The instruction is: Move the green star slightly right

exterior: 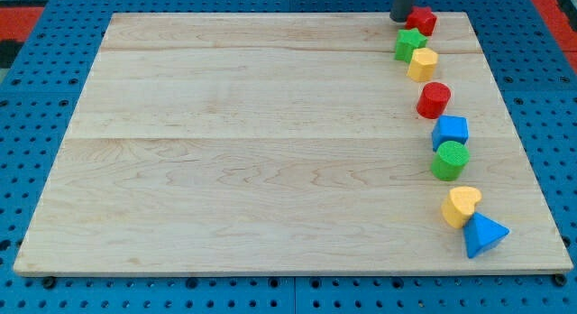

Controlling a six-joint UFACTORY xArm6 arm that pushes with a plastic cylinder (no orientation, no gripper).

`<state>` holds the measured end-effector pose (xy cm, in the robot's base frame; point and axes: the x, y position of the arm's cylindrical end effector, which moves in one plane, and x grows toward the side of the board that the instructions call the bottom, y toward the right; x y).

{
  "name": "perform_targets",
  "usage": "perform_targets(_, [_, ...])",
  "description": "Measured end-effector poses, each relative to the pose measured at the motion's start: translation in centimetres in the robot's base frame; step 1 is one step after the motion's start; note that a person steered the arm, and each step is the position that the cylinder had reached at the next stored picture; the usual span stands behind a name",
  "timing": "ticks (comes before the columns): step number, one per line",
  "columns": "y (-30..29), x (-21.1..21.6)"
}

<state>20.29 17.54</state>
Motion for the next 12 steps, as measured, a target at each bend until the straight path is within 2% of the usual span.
perform_targets(3, [-7.9,0.0])
perform_targets(4, [-8.1,0.0])
perform_targets(5, [-8.5,2.9])
perform_targets(6, [-8.5,5.6])
perform_targets(8, [-3.1,5.9])
perform_targets(12, [-2.7,6.8])
